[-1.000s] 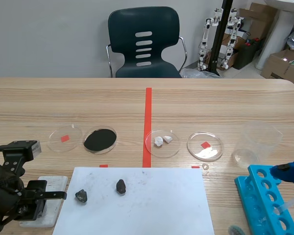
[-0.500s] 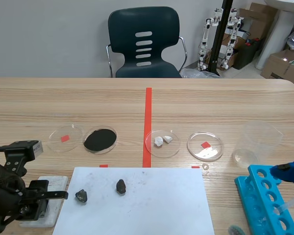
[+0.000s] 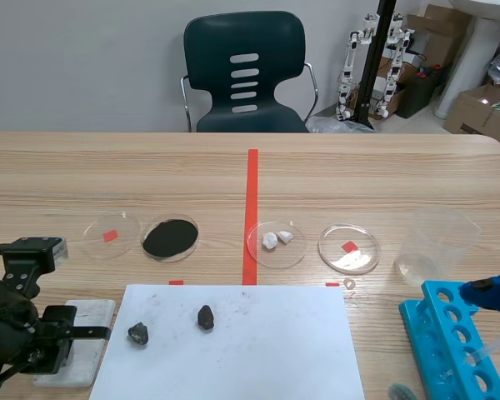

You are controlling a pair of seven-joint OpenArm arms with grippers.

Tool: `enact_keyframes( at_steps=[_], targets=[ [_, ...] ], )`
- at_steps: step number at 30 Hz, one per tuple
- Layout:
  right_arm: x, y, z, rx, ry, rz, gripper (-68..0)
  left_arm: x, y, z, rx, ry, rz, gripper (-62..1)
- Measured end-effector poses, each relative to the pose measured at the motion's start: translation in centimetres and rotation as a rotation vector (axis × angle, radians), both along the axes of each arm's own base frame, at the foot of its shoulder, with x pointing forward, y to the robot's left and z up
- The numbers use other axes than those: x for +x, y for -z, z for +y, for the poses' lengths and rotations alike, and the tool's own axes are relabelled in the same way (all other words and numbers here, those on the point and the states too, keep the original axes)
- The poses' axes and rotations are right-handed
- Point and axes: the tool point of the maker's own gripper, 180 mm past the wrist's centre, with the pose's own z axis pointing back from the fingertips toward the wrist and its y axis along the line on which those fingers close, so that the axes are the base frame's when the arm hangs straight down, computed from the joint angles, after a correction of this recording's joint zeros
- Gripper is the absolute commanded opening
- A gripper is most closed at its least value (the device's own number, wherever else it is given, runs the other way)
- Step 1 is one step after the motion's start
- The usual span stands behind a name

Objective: Rub the mineral on the streak plate below the first streak

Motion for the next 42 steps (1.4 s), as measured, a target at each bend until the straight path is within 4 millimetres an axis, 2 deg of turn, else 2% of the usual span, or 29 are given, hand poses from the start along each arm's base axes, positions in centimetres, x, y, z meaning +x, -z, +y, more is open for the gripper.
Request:
enact_keyframes(
  at_steps=[7,11,13,31,42],
  targets=[
    [0.0,0.0,0.0,0.000,0.000,0.000,0.4,-0.1,0.0,0.1,0.002,-0.006,0.004,-49.6],
    [0.0,0.0,0.0,0.000,0.000,0.000,0.4,0.2,0.0,-2.3,-0.119,0.028,-0.014,-49.6],
    [0.0,0.0,0.0,0.000,0.000,0.000,0.4,0.2,0.1,-2.9,-0.128,0.051,-0.015,-49.6],
    [0.0,0.0,0.0,0.000,0.000,0.000,0.4,0.3,0.9,-0.9,-0.016,-0.036,-0.009,-49.6],
    [0.0,0.0,0.0,0.000,0.000,0.000,0.4,0.7,0.7,-2.0,-0.112,0.041,-0.028,-49.6]
  ],
)
